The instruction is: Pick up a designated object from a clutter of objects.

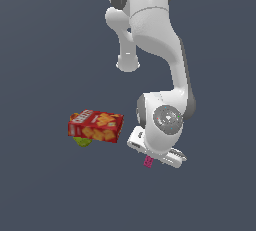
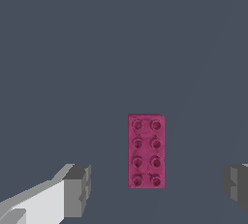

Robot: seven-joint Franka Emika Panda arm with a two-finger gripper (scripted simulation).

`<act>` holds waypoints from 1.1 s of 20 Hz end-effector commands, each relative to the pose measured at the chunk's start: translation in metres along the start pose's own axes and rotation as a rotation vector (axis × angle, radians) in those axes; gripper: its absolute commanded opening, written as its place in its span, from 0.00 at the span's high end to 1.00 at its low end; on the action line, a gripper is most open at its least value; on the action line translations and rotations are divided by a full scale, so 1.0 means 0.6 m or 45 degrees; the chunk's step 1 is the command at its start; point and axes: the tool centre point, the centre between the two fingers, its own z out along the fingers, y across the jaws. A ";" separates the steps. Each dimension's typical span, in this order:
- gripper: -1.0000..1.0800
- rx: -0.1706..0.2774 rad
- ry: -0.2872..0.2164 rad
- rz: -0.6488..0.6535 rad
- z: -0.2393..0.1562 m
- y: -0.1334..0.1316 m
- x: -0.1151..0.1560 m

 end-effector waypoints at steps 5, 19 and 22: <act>0.04 0.000 0.000 0.002 0.038 0.001 -0.001; 1.00 0.000 0.001 0.003 0.083 0.000 0.001; 1.00 0.000 0.001 0.003 0.083 0.000 0.001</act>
